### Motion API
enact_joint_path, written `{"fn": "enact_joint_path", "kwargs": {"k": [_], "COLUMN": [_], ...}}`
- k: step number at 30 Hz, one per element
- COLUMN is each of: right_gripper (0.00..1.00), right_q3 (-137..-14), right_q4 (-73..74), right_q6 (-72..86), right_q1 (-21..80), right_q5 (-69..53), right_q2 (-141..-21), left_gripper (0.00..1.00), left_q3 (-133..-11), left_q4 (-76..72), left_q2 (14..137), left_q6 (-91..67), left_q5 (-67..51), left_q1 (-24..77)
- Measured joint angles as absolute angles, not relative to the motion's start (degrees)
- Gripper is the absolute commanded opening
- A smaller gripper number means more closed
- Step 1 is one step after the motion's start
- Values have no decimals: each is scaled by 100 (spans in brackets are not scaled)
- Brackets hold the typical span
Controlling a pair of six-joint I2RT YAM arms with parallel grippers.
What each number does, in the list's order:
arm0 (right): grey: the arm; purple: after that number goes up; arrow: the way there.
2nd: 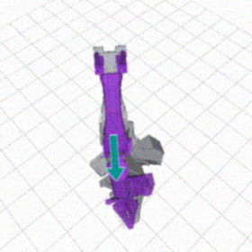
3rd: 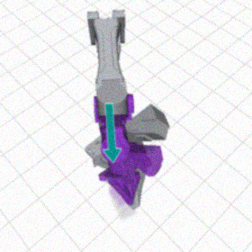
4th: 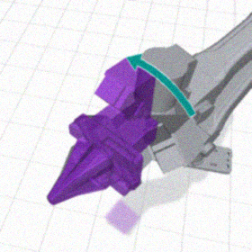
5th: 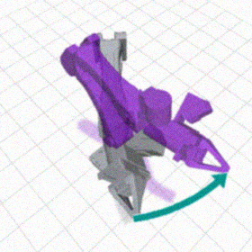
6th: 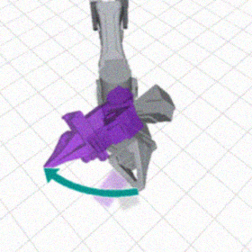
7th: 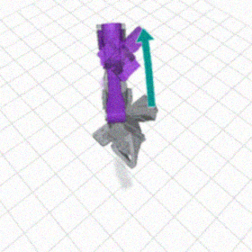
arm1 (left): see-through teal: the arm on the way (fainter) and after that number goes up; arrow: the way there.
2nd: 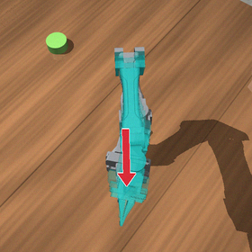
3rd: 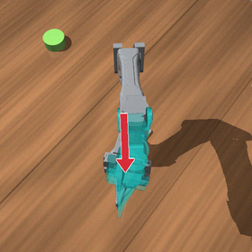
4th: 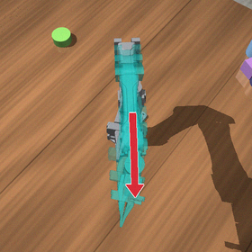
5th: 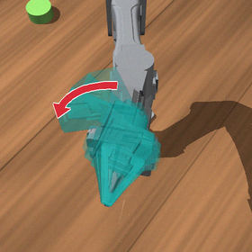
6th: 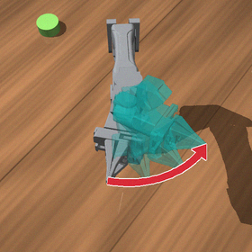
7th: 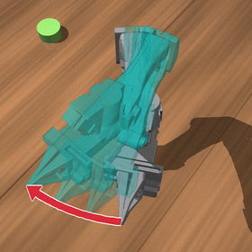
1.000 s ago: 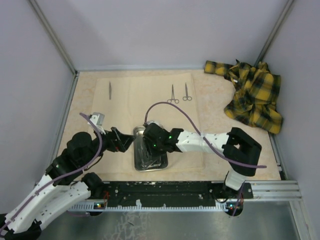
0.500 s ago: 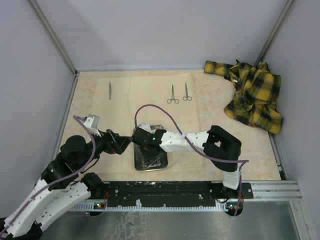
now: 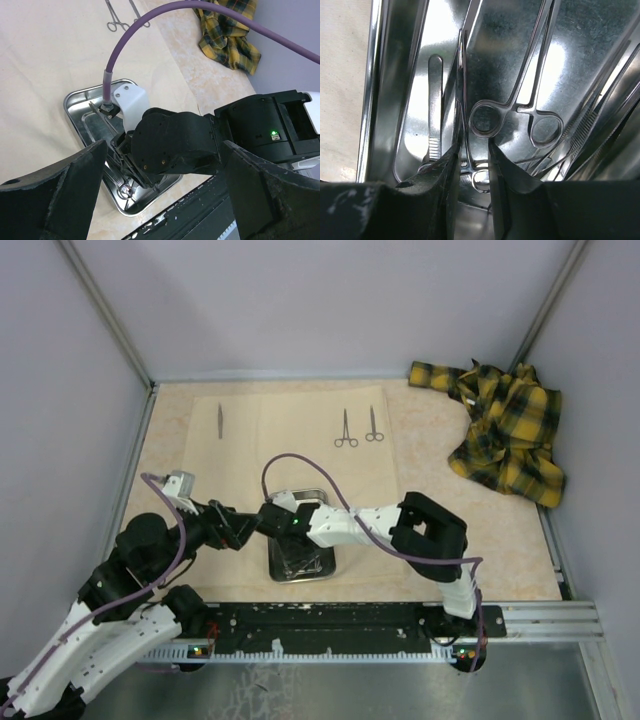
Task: Open and lay out the surgical kit
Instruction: Pick up the medical item from the container.
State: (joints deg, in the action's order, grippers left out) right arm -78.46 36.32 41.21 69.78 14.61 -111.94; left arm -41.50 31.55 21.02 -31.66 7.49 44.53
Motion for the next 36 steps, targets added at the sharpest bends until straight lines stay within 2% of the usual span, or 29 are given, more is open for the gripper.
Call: {"fn": "enact_joint_path", "kwargs": {"k": [4, 8, 9, 36], "right_gripper": [26, 9, 0, 0], "right_q3": [-7883, -7926, -7926, -7384], "right_q4": [3653, 3669, 3671, 3496], "right_q6": [4123, 4130, 4136, 4226], "right_q1": [7065, 7133, 7140, 7148], "right_q5": [1551, 1605, 1608, 1831], "right_q2": [-11233, -11279, -11279, -10554], "left_gripper": [99, 99, 99, 100], "left_q3": [-4150, -4150, -4150, -4154], "left_q4": [3170, 3177, 3177, 3203], "left_q2": [2093, 2088, 2082, 2040], "left_q6": [-3166, -3166, -3166, -3173], "left_q5": [749, 749, 749, 746], "left_q1": [4453, 4453, 4453, 4453]}}
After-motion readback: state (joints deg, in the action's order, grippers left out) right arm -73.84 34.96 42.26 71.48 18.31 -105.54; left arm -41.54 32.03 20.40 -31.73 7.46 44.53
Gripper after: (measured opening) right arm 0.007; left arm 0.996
